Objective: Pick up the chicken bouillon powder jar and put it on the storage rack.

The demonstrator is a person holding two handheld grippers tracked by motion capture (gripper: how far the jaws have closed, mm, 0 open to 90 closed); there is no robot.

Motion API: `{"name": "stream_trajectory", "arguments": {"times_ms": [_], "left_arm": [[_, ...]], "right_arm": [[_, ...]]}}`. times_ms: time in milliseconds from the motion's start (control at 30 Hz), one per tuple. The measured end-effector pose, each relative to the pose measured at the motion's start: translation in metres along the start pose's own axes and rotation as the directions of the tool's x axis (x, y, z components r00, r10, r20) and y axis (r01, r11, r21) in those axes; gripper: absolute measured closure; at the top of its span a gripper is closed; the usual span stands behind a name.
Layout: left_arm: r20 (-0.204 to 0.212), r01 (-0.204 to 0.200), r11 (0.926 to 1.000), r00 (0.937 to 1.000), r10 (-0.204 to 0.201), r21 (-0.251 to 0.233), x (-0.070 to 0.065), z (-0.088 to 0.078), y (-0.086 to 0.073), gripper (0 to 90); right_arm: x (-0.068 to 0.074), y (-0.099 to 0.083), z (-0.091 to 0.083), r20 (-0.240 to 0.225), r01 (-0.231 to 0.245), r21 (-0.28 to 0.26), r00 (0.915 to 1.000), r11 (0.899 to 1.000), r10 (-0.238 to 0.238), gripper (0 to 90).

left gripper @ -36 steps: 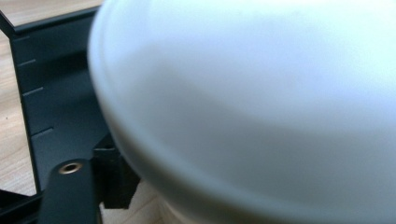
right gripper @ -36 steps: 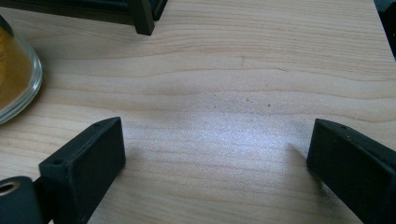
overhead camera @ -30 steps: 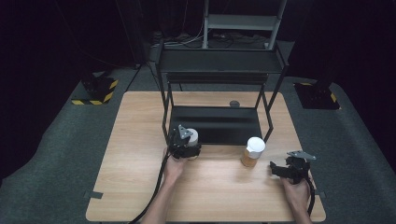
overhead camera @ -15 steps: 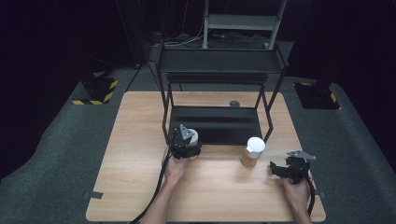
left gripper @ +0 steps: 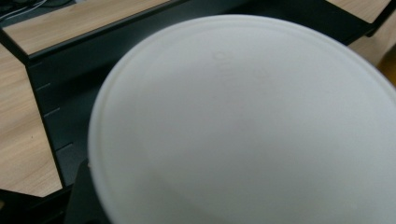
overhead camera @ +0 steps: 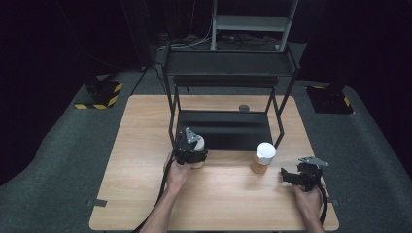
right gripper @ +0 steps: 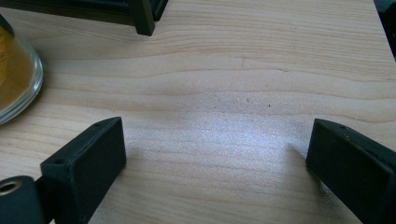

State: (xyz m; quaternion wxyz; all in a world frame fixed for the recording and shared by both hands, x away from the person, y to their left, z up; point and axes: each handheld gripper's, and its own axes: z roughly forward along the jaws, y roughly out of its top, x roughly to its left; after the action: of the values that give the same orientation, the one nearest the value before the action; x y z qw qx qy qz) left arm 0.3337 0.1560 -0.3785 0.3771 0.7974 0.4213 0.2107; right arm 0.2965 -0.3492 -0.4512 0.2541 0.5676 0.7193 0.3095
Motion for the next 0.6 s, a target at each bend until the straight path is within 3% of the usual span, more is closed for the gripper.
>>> {"name": "stream_trajectory", "arguments": {"times_ms": [367,400,567,600], "left_arm": [[0.059,-0.041,0.9991,0.9974,0.041,-0.002,0.006,-0.021,0.024,35.7],[0.081,-0.046,0.9989,0.9956,0.046,0.000,0.010,-0.027,0.032,35.7],[0.114,-0.054,0.9985,0.9920,0.055,-0.008,0.016,-0.037,0.045,35.6],[0.128,-0.060,0.9982,0.9899,0.061,-0.008,0.019,-0.044,0.055,35.7]], "right_arm": [[0.000,0.000,0.000,0.000,0.000,0.000,1.0000,1.000,0.000,4.2],[0.000,0.000,0.000,0.000,0.000,0.000,1.0000,1.000,0.000,4.2],[0.000,0.000,0.000,0.000,0.000,0.000,1.0000,1.000,0.000,4.2],[0.000,0.000,0.000,-0.001,0.000,-0.001,1.0000,1.000,0.000,4.2]]}}
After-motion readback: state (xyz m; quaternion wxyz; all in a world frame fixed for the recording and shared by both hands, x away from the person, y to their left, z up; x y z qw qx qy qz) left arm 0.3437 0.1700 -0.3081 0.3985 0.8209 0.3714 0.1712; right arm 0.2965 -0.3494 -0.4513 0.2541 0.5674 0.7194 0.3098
